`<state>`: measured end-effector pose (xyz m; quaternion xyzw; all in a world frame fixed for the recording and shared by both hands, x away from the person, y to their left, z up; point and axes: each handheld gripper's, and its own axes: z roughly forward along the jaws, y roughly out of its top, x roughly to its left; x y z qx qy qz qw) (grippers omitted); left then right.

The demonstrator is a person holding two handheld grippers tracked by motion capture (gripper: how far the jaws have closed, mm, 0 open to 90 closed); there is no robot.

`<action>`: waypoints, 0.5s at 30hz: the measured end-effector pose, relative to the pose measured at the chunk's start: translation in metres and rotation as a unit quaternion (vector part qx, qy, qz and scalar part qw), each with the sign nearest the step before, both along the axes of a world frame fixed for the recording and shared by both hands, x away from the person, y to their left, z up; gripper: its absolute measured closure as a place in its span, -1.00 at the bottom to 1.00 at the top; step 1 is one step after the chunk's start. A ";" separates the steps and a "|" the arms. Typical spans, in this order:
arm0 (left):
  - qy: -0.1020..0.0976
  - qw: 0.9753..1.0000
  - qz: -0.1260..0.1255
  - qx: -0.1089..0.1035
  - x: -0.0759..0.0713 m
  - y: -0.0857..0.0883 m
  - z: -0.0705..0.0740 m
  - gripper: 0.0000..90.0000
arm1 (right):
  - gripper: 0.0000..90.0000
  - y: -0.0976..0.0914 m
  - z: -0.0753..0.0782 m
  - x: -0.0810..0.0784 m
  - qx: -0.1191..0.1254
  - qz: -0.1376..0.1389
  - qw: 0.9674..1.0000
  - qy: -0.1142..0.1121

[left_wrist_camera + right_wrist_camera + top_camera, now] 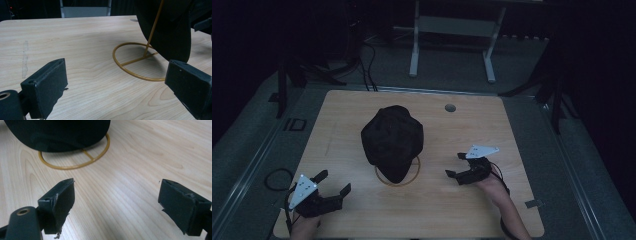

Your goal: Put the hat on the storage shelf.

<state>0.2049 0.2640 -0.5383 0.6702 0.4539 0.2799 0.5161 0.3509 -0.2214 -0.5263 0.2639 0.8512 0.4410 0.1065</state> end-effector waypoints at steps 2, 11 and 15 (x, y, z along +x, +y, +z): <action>0.001 1.000 0.000 -0.002 0.000 0.000 0.000 -0.89 | -0.70 -0.002 -0.004 -0.001 0.002 -0.003 1.000 0.003; 0.001 1.000 0.001 -0.003 0.000 0.000 0.000 -0.89 | -0.70 -0.009 -0.017 -0.007 -0.002 -0.006 1.000 0.003; 0.001 1.000 0.001 -0.003 0.000 0.000 -0.001 -0.89 | -0.70 -0.010 -0.018 -0.008 -0.004 -0.007 1.000 -0.001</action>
